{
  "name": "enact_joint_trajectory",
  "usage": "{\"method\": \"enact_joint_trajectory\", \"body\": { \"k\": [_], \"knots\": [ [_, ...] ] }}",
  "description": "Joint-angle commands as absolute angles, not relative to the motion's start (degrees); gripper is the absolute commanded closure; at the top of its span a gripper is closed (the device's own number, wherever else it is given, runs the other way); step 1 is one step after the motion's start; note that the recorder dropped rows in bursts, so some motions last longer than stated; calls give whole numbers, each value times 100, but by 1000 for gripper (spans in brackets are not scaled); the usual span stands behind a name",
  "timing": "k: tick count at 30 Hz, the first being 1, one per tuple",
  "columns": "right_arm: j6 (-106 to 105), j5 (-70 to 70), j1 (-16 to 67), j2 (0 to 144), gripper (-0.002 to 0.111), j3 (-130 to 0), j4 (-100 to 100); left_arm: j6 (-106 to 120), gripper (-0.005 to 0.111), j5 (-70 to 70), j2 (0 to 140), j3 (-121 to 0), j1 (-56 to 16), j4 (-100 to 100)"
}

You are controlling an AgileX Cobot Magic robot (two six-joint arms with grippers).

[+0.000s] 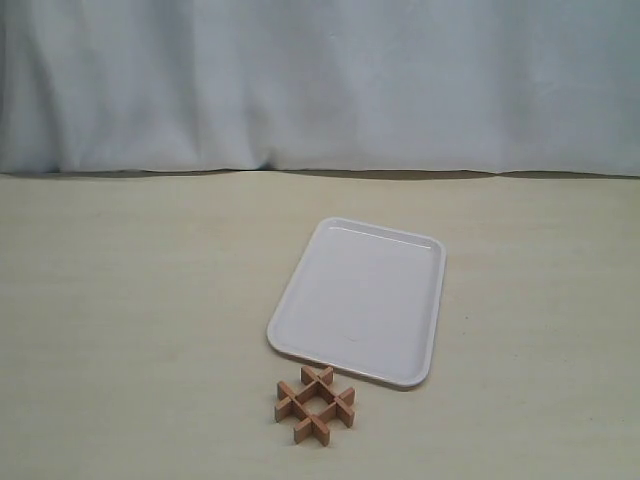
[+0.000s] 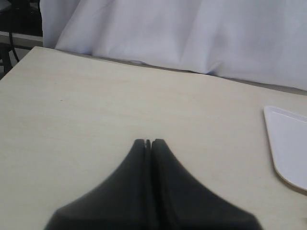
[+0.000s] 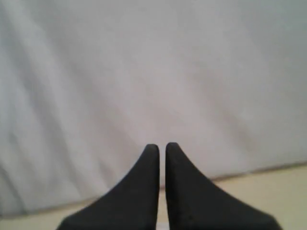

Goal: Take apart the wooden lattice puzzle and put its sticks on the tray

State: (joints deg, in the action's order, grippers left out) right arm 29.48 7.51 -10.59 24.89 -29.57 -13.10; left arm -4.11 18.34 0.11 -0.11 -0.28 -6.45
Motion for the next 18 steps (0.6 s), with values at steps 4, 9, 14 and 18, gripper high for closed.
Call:
{"method": "enact_joint_trajectory", "body": {
  "k": [4,9,14,18],
  "knots": [
    [1037,4208,-1055,4695,104,-4250,-829,-431,107,1812,0,0,-71,-647],
    [-730,4718,-1046,5986,104,-4199,1193,-431,107,1812,0,0,-71,-647],
    [-1519,4533,-143,7120,104,-4130,2001,-431,107,1812,0,0,-71,-647],
    [-1198,3737,1080,7866,104,-4210,1859,-431,107,1790,0,0,-71,-658]
  ]
}}
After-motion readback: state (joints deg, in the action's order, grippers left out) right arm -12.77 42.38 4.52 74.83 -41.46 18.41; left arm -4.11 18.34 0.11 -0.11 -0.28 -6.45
